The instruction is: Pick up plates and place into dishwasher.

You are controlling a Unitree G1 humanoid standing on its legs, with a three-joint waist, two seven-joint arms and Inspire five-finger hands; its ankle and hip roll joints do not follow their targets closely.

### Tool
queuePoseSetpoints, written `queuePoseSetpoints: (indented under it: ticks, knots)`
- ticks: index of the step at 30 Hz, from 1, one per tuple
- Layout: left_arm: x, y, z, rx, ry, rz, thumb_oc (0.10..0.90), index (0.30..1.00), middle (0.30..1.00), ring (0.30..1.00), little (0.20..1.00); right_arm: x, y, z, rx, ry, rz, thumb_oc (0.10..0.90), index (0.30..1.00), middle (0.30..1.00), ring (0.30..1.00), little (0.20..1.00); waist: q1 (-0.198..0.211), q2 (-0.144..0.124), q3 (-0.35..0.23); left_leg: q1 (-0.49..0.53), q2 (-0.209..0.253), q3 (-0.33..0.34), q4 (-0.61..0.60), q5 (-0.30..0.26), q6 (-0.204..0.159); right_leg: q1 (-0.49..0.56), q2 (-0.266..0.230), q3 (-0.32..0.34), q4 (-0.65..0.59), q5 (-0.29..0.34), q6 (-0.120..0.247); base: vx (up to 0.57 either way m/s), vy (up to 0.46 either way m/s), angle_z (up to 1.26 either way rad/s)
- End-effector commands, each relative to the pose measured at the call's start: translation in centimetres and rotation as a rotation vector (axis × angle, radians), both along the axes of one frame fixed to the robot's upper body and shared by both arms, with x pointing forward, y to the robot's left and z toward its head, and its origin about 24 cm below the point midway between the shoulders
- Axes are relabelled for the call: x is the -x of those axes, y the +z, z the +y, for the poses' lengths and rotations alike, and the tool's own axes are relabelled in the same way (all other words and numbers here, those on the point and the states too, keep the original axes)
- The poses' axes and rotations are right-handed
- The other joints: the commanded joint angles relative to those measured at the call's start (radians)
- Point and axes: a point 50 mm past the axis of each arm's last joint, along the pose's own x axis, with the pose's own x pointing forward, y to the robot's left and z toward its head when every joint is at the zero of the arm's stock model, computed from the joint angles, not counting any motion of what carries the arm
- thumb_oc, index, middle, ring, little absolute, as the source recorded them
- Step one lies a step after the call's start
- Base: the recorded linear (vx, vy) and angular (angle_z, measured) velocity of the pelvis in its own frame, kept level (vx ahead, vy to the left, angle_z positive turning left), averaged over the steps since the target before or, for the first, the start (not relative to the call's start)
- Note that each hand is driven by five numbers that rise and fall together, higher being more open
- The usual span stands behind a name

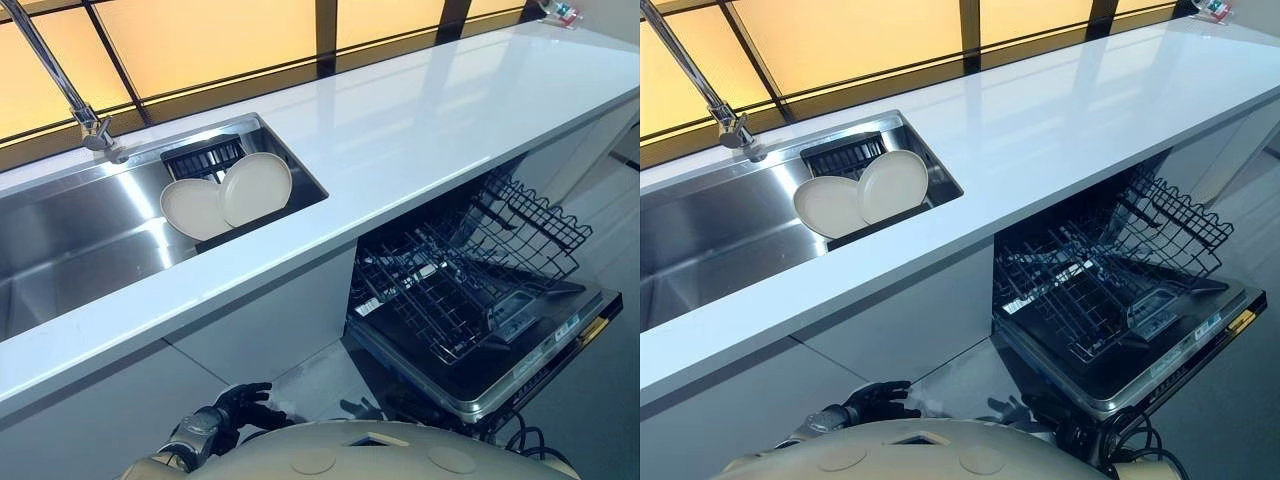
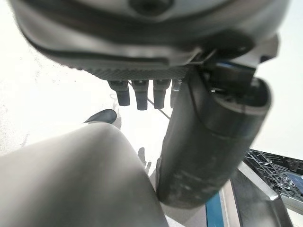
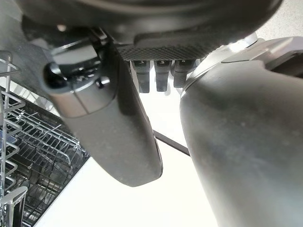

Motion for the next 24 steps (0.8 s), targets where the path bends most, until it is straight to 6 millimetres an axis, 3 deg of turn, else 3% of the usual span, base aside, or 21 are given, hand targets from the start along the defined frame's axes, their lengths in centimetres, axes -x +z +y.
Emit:
queuePoseSetpoints:
  ticks: [1, 10, 13, 15, 19, 24]
  knots:
    - [0.3, -0.2, -0.2, 0.01, 0.011, 0.024, 0.8, 0.9, 0.9, 0.9, 0.9, -1.2, -0.2, 1.6, -0.036, 0.015, -0.013, 0.8, 0.9, 0.9, 0.9, 0.9, 0.007, 0.019, 0.031, 0.033, -0.016, -0.011, 0.009, -0.097, 0.031, -0.029, 0.023, -0.004, 0.083, -0.058, 0.023, 0.0, 0.0, 0.0]
    - [-1.5, 0.4, -0.2, 0.087, 0.089, -0.057, 0.8, 0.9, 0.9, 0.9, 0.9, -1.9, 0.0, 0.9, 0.002, 0.03, -0.023, 0.8, 0.9, 0.9, 0.9, 0.9, 0.01, 0.027, 0.033, 0.032, -0.017, -0.015, 0.011, -0.096, 0.027, -0.028, 0.023, -0.005, 0.082, -0.057, 0.024, 0.0, 0.0, 0.0]
    - [-3.1, 1.0, -1.0, 0.219, 0.071, -0.068, 0.8, 0.9, 0.9, 0.9, 0.9, -2.5, 0.3, 0.3, 0.016, 0.035, -0.028, 0.8, 0.9, 0.9, 0.9, 0.9, 0.012, 0.034, 0.036, 0.029, -0.017, -0.016, 0.011, -0.095, 0.029, -0.03, 0.023, -0.004, 0.085, -0.059, 0.023, 0.0, 0.0, 0.0]
    - [-4.3, 1.6, -1.8, 0.333, 0.056, -0.066, 0.8, 0.9, 0.9, 0.9, 0.9, -2.9, 0.4, 0.0, 0.026, 0.032, -0.033, 0.8, 0.9, 0.9, 0.9, 0.9, 0.013, 0.041, 0.037, 0.028, -0.017, -0.017, 0.011, -0.096, 0.03, -0.031, 0.022, -0.006, 0.087, -0.06, 0.024, 0.0, 0.0, 0.0]
    - [-6.4, 3.8, -5.3, 0.78, 0.086, -0.025, 0.8, 0.9, 0.9, 0.9, 0.9, -3.1, 0.6, -0.6, 0.048, 0.034, -0.041, 0.8, 0.9, 0.9, 0.9, 0.9, 0.014, 0.055, 0.033, 0.029, -0.017, -0.02, 0.007, -0.098, 0.034, -0.031, 0.021, -0.004, 0.086, -0.057, 0.025, 0.0, 0.0, 0.0]
    - [-7.8, 7.0, -7.7, 1.176, -0.038, -0.02, 0.8, 0.9, 0.9, 0.9, 0.9, -3.1, 0.6, -0.9, 0.061, 0.036, -0.041, 0.8, 0.9, 0.9, 0.9, 0.9, 0.018, 0.062, 0.034, 0.029, -0.017, -0.025, 0.007, -0.101, 0.035, -0.034, 0.019, -0.002, 0.092, -0.058, 0.026, 0.0, 0.0, 0.0]
